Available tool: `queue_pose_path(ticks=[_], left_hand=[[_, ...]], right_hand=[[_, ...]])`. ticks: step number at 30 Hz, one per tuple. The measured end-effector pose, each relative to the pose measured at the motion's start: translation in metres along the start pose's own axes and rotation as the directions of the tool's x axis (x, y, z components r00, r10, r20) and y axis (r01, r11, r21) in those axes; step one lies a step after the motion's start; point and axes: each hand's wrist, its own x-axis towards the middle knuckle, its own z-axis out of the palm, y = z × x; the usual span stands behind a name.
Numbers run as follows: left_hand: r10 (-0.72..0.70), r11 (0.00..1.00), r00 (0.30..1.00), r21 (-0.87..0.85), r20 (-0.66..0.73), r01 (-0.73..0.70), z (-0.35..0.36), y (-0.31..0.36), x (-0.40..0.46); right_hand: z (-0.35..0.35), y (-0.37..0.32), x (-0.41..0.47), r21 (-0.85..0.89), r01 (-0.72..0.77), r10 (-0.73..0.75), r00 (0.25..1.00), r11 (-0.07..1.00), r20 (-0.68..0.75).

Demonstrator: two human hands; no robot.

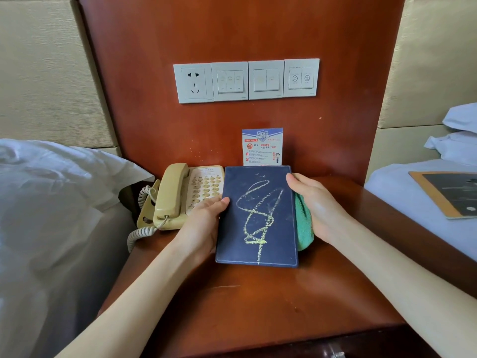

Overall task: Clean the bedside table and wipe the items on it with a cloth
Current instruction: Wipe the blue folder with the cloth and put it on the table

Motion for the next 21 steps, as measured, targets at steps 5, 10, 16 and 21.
queue_pose_path(ticks=[5, 10, 16, 21], left_hand=[[0.083, 0.994, 0.981, 0.090, -0.173, -0.068, -0.005, 0.001, 0.002], [0.165, 0.973, 0.953, 0.198, -0.254, -0.116, -0.006, 0.004, 0.001], [0.214, 0.946, 0.957, 0.286, -0.197, -0.152, -0.004, 0.004, -0.004], [0.262, 0.921, 0.965, 0.307, -0.033, -0.239, 0.002, 0.005, -0.009]], right_hand=[[-0.003, -0.006, 0.002, 0.078, -0.027, 0.017, 0.992, 0.997, 0.129], [-0.014, -0.008, 0.008, -0.036, 0.044, -0.049, 0.986, 0.998, -0.159], [-0.018, -0.005, 0.008, -0.268, 0.337, -0.407, 0.871, 0.903, -0.276], [-0.012, 0.001, 0.005, -0.607, 0.504, -0.703, 0.698, 0.615, -0.133]])
